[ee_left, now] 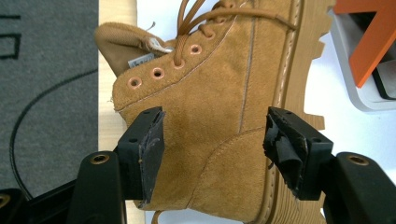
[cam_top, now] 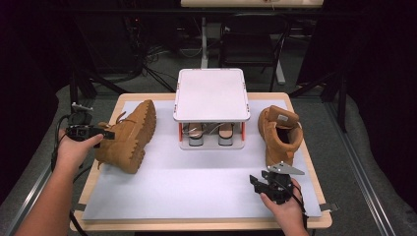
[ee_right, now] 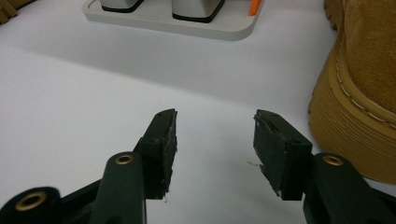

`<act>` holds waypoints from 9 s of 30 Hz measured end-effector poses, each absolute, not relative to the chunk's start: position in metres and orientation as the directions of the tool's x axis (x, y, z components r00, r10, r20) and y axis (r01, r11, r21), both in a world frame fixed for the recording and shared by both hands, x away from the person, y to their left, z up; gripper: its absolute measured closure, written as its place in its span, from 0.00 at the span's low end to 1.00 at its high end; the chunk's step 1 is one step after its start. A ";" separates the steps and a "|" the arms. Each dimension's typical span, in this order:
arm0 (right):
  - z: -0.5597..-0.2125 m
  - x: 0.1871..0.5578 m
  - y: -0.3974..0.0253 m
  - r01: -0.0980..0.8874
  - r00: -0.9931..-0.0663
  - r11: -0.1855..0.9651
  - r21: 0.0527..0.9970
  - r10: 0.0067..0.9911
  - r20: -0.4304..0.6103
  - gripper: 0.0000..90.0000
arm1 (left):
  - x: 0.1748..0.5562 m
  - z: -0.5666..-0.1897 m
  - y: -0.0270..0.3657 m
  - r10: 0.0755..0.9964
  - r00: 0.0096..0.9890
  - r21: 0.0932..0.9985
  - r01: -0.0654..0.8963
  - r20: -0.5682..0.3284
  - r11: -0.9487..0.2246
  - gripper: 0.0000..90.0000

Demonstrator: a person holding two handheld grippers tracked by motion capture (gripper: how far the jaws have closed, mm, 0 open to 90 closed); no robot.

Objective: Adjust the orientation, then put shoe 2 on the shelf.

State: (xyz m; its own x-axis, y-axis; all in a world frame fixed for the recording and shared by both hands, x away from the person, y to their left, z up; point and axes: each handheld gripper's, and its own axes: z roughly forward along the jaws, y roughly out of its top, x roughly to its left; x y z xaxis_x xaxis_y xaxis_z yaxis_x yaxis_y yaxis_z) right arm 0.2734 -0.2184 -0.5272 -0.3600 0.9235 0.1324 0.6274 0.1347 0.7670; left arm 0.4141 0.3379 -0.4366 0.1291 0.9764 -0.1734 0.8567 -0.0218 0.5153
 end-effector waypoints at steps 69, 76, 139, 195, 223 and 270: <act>-0.534 0.279 -0.224 0.649 -0.349 0.115 0.752 0.923 0.160 0.52 | 0.428 -0.427 0.327 0.981 0.118 0.414 0.909 -0.155 -0.044 0.57; -0.533 0.279 -0.226 0.650 -0.350 0.113 0.751 0.923 0.163 0.52 | 0.425 -0.419 0.323 0.976 0.141 0.418 0.906 -0.165 -0.060 0.62; -0.531 0.280 -0.233 0.648 -0.341 0.077 0.758 0.919 0.199 0.51 | 0.416 -0.384 0.252 0.930 0.274 0.379 0.910 -0.244 -0.169 0.90; -0.531 0.279 -0.232 0.653 -0.338 0.071 0.754 0.918 0.206 0.51 | 0.415 -0.385 0.181 0.895 0.366 0.287 0.913 -0.256 -0.291 0.75; -0.532 0.279 -0.230 0.657 -0.338 0.074 0.750 0.918 0.206 0.51 | 0.416 -0.385 0.229 0.950 0.284 0.234 0.940 -0.128 -0.249 0.69; -0.534 0.279 -0.229 0.658 -0.351 0.085 0.749 0.913 0.205 0.51 | 0.411 -0.447 0.209 0.954 0.295 0.068 0.954 -0.058 -0.291 0.90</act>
